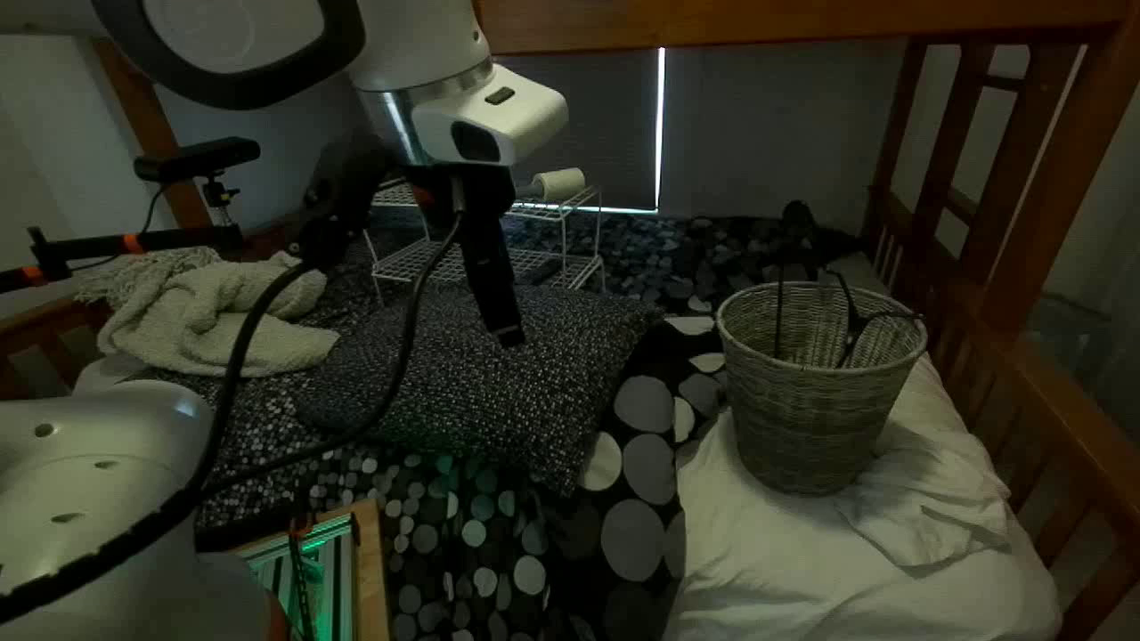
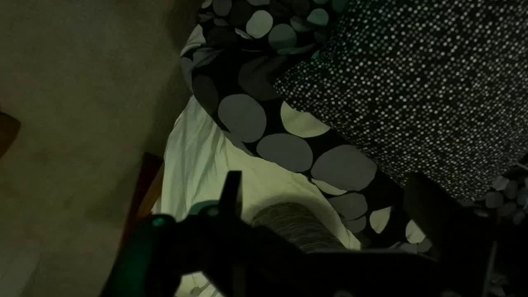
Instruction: Take the clothing hanger out of the basket and hang it on the bed
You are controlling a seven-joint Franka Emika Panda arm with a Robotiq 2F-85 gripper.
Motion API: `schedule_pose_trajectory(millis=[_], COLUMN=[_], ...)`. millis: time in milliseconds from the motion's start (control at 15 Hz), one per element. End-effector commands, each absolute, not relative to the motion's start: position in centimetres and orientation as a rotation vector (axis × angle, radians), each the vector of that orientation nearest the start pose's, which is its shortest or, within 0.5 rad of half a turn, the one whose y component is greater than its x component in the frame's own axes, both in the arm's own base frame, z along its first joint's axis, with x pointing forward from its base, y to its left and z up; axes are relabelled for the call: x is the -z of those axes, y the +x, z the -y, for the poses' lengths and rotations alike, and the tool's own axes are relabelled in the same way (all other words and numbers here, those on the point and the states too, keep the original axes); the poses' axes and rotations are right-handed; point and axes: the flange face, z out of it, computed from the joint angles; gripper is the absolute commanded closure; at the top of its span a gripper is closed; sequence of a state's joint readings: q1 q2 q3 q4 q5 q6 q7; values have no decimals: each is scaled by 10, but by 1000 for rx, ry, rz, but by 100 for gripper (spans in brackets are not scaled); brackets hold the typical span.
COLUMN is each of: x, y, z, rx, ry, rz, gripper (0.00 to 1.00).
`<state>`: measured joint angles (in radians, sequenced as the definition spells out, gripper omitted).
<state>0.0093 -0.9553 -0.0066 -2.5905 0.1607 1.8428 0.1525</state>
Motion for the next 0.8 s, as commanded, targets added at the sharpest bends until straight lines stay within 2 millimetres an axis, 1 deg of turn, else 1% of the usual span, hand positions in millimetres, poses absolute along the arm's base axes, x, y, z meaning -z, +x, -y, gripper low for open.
schedule_pose_trajectory(millis=[0,267,333,400,533,600,667,733], x=[-555,-555,-554,-553,-549,-546,-544,-542], y=[286,286,295,304,330,351,364,387], z=[-13,-13,-9,-1,20,39,50,65], rx=[286,286,306,341,444,515,580,652], ry=[-2937,-2937,-2938,-2926,-2915,-2874,-2847,-2809], rz=[-257,-257,-364,-455,-602,-671,-739,-790], gripper=[0,0,0,0,0,0,0,0])
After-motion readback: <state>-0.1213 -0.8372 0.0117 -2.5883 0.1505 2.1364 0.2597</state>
